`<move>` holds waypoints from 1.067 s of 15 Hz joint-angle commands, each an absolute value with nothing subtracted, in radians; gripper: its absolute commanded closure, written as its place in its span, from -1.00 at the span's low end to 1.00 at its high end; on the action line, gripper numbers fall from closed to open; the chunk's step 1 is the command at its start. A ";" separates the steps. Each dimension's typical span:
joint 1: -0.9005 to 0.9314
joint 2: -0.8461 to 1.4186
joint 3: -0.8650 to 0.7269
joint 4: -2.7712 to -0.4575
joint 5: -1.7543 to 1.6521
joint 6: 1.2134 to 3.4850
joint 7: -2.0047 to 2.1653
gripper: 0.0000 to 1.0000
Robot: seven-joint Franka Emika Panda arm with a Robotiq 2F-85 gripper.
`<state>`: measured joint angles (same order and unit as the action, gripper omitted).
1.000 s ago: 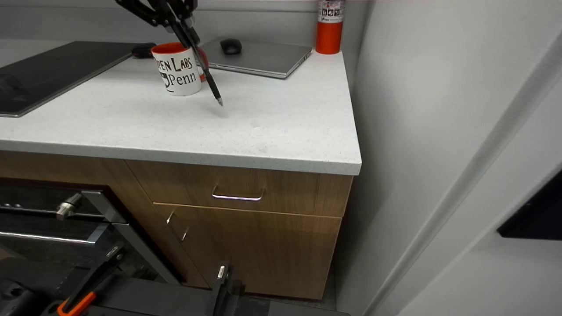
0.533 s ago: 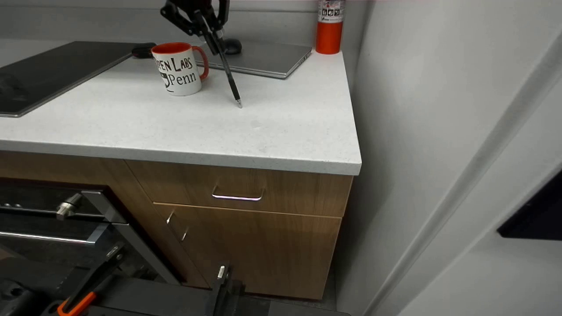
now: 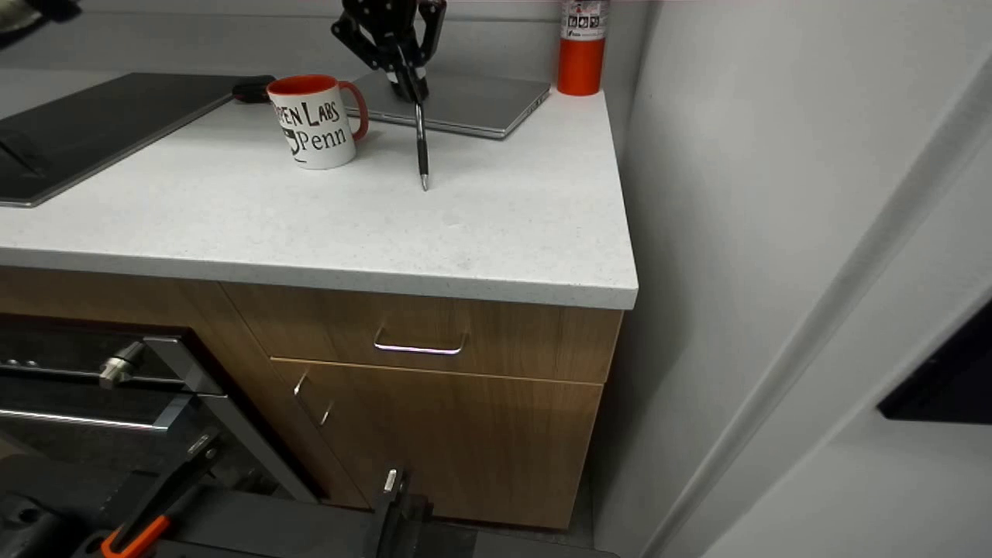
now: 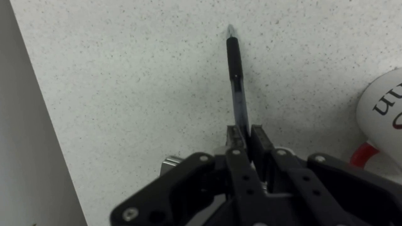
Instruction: Take the pen out of the mug and put it on the counter
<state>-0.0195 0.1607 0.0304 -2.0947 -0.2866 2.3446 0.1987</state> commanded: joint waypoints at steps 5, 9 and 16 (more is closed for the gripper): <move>0.004 0.169 0.009 -2.088 -0.280 2.344 0.194 0.75; 0.004 0.170 0.009 -2.088 -0.280 2.344 0.194 0.75; 0.007 0.161 0.008 -2.091 -0.282 2.348 0.199 -0.22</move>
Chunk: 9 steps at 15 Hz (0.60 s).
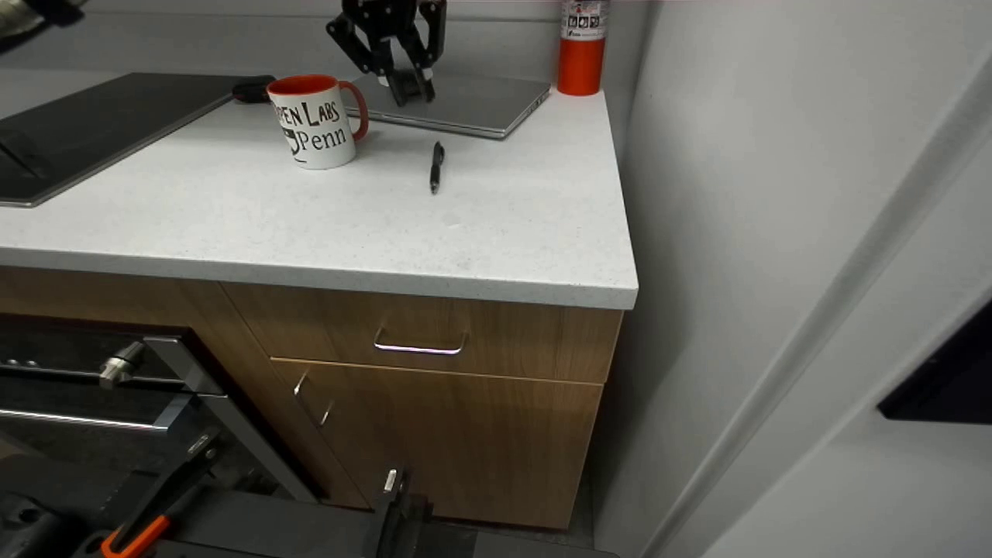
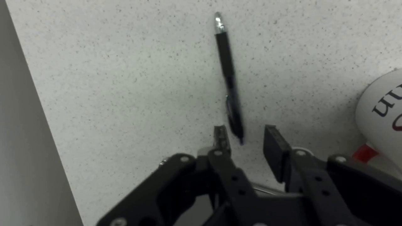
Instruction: Take the pen out of the mug and put it on the counter
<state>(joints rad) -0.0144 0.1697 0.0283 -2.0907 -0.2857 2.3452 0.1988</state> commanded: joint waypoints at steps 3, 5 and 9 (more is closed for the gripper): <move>0.007 0.157 0.007 -2.093 -0.284 2.349 0.202 -0.67; 0.006 0.155 0.007 -2.093 -0.281 2.350 0.200 -0.98; 0.006 0.168 0.006 -2.090 -0.280 2.344 0.194 -1.00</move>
